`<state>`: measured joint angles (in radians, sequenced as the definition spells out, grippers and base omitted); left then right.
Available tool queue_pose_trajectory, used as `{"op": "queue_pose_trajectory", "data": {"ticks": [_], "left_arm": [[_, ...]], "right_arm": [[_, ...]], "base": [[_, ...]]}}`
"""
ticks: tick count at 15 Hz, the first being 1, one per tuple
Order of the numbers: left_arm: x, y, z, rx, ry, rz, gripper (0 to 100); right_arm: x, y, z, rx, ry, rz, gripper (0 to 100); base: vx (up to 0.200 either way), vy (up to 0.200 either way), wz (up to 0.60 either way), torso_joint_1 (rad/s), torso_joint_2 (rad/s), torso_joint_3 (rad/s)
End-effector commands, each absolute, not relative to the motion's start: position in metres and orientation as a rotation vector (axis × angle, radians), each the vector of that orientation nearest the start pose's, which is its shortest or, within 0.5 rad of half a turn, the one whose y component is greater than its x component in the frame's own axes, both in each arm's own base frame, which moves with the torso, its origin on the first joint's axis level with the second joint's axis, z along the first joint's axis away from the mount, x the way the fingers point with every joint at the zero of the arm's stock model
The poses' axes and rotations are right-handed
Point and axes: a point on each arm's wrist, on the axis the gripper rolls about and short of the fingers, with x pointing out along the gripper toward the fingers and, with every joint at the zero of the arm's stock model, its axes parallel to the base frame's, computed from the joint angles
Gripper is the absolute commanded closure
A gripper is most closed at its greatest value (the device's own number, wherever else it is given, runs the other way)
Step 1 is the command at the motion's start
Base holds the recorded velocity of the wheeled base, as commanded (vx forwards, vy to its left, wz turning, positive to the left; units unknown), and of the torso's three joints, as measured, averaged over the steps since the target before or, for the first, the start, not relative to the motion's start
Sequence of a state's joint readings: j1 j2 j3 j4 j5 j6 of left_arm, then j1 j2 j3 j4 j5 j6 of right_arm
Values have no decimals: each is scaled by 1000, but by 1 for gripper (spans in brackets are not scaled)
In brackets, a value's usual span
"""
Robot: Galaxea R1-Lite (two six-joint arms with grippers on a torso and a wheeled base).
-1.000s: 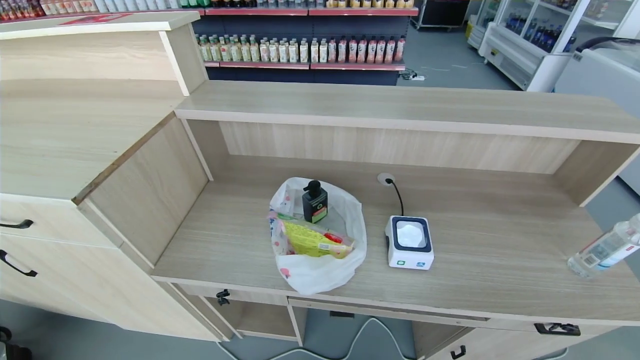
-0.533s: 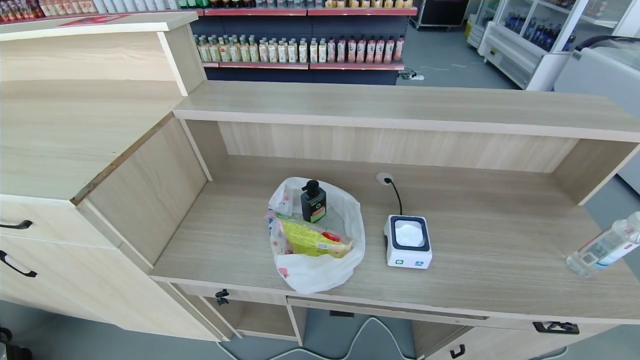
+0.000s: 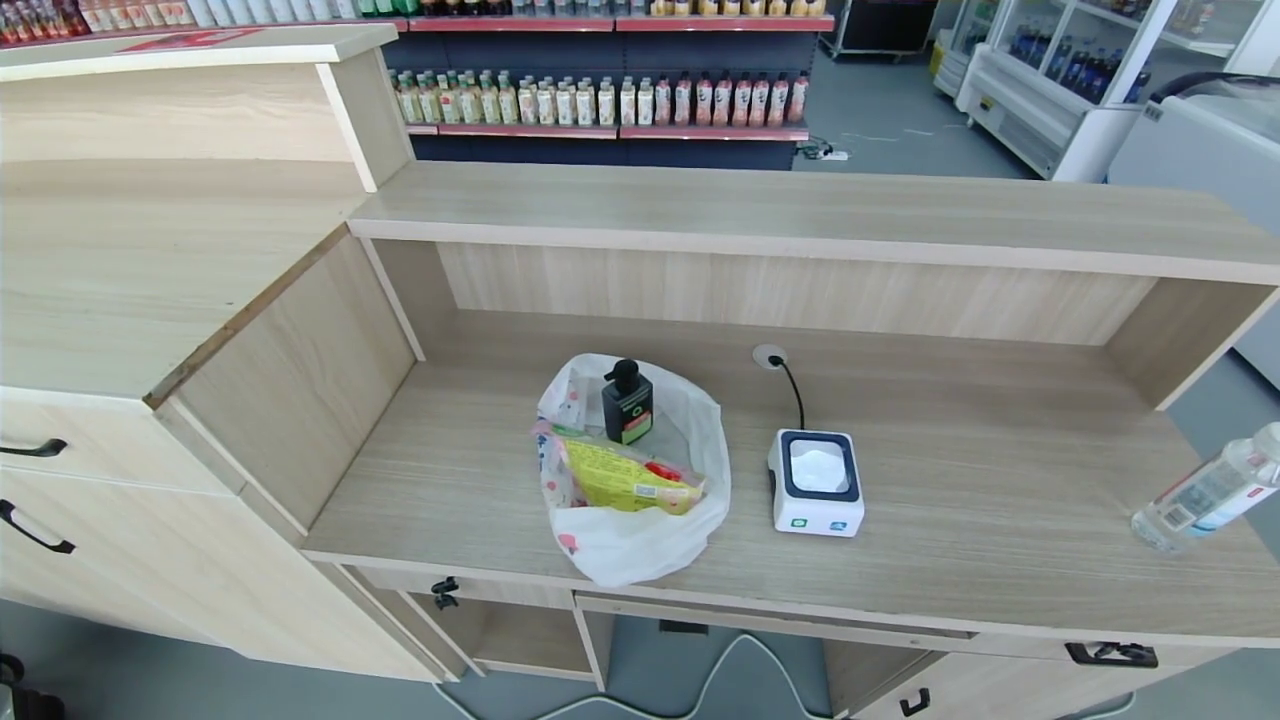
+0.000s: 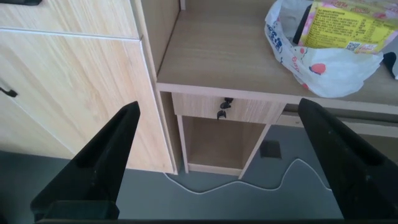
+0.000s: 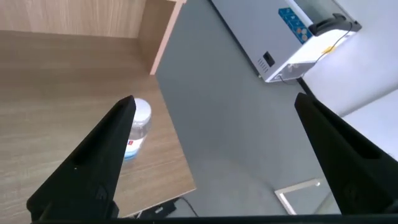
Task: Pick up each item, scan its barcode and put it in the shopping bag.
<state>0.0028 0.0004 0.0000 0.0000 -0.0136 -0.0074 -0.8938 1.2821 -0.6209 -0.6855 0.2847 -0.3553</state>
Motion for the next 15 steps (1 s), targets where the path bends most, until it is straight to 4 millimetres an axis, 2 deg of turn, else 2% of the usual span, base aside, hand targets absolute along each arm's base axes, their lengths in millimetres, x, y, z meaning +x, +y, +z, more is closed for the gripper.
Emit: {"op": "queue_pose_trajectory", "data": {"ticks": [1,8,15], "left_arm": [[-23,0,75,-8,0,-11,0],[-23,0,75,0,0,-12,0],[-23,0,75,5,0,-12,0]], "right_arm": [[130,-147,254,-380,42,-600,0],[125,-140,263,-403,5,-580,0],[126,-139,261,-380,5,-570,0]], "base": [[0,0,0,0,0,0],[0,0,0,0,0,0],[0,-200,0,1,2,3]]}}
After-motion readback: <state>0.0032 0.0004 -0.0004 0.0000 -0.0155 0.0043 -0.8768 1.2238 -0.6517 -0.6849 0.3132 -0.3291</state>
